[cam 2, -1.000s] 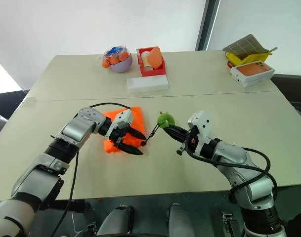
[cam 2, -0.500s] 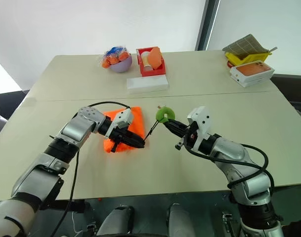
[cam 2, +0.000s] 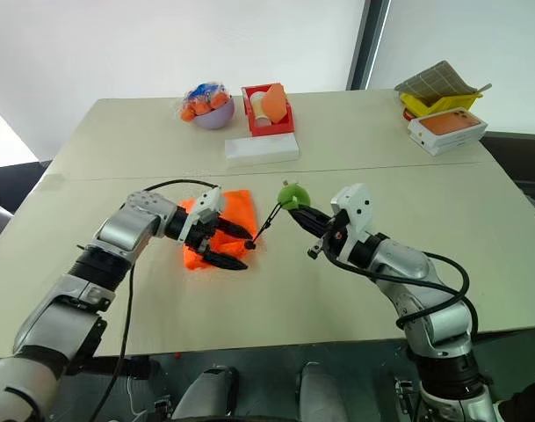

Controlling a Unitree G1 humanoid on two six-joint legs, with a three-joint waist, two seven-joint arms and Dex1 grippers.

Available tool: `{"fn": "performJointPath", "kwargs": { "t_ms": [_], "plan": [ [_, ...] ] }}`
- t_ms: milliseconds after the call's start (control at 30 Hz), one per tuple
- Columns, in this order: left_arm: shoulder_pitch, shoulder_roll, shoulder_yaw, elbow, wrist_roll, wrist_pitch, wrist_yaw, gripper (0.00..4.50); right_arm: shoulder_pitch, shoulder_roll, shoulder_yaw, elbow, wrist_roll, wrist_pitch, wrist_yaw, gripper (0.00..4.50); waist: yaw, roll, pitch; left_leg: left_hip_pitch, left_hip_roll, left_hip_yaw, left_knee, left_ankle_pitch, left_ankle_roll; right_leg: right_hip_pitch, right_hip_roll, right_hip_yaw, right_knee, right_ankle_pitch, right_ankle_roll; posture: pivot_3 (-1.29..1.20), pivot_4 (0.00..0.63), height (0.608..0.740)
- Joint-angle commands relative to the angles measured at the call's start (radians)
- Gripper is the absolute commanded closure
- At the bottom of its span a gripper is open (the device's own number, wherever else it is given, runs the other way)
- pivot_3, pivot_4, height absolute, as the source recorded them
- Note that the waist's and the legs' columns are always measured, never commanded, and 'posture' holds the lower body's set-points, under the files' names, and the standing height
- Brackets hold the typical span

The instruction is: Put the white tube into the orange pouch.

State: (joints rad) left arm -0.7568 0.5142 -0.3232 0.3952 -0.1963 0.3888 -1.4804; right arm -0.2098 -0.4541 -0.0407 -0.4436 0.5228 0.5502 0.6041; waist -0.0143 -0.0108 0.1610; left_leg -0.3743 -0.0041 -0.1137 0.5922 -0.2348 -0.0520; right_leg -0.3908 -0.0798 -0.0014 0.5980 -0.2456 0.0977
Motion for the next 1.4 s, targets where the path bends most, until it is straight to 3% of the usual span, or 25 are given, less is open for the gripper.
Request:
{"fn": "performJointPath", "kwargs": {
  "t_ms": [33, 300, 467, 700, 867, 1100, 1400],
  "plan": [
    [0.014, 0.02, 0.024, -0.051, -0.014, -0.008, -0.007, 0.06, -0.014, 0.004, -0.018, -0.013, -0.003, -0.031, -0.009, 4.5, 0.001, 0.0, 0.0, 0.0, 0.0, 0.0, 0.0, 0.0, 0.0, 0.0, 0.0, 0.0, 0.0, 0.0, 0.0, 0.0, 0.15, 0.74],
    [0.061, -0.004, 0.091, -0.125, -0.007, -0.093, 0.148, 0.06, -0.013, 0.016, -0.01, -0.016, -0.011, -0.034, -0.034, 4.5, 0.001, 0.0, 0.0, 0.0, 0.0, 0.0, 0.0, 0.0, 0.0, 0.0, 0.0, 0.0, 0.0, 0.0, 0.0, 0.0, 0.15, 0.74],
    [0.214, -0.037, 0.145, -0.391, 0.018, -0.135, 0.376, 0.06, 0.005, 0.041, 0.006, -0.018, -0.036, -0.044, -0.068, 4.5, -0.001, 0.0, 0.0, 0.0, 0.0, 0.0, 0.0, 0.0, 0.0, 0.0, 0.0, 0.0, 0.0, 0.001, -0.002, 0.0, 0.15, 0.74],
    [0.484, -0.091, 0.076, -0.721, 0.23, -0.202, 0.696, 0.06, 0.015, 0.067, -0.025, -0.02, 0.035, -0.01, -0.073, 4.5, 0.004, 0.001, -0.001, 0.001, 0.0, 0.0, 0.0, 0.0, 0.0, 0.002, -0.001, 0.001, 0.0, 0.001, -0.001, 0.0, 0.15, 0.74],
    [0.523, -0.143, 0.049, -0.734, 0.395, -0.22, 0.899, 0.06, 0.009, 0.105, -0.113, 0.02, 0.128, 0.047, -0.131, 4.5, 0.007, 0.001, -0.001, 0.001, 0.0, 0.0, 0.003, 0.0, 0.0, 0.002, 0.0, 0.001, 0.0, 0.0, 0.0, 0.0, 0.15, 0.74],
    [0.548, -0.151, -0.02, -0.727, 0.505, -0.263, 0.977, 0.06, 0.017, 0.113, -0.19, 0.039, 0.224, 0.134, -0.192, 4.5, 0.004, 0.002, -0.001, 0.001, 0.0, 0.0, 0.002, 0.0, 0.0, 0.001, 0.0, 0.001, 0.0, 0.001, -0.002, 0.0, 0.15, 0.74],
    [0.525, -0.179, -0.064, -0.661, 0.604, -0.342, 1.079, 0.06, 0.021, 0.113, -0.18, -0.008, 0.29, 0.164, -0.213, 4.5, 0.004, 0.002, -0.001, 0.001, 0.0, 0.0, 0.002, 0.0, 0.0, 0.002, 0.0, 0.001, 0.0, -0.001, 0.001, 0.0, 0.15, 0.74]
  ]
}}
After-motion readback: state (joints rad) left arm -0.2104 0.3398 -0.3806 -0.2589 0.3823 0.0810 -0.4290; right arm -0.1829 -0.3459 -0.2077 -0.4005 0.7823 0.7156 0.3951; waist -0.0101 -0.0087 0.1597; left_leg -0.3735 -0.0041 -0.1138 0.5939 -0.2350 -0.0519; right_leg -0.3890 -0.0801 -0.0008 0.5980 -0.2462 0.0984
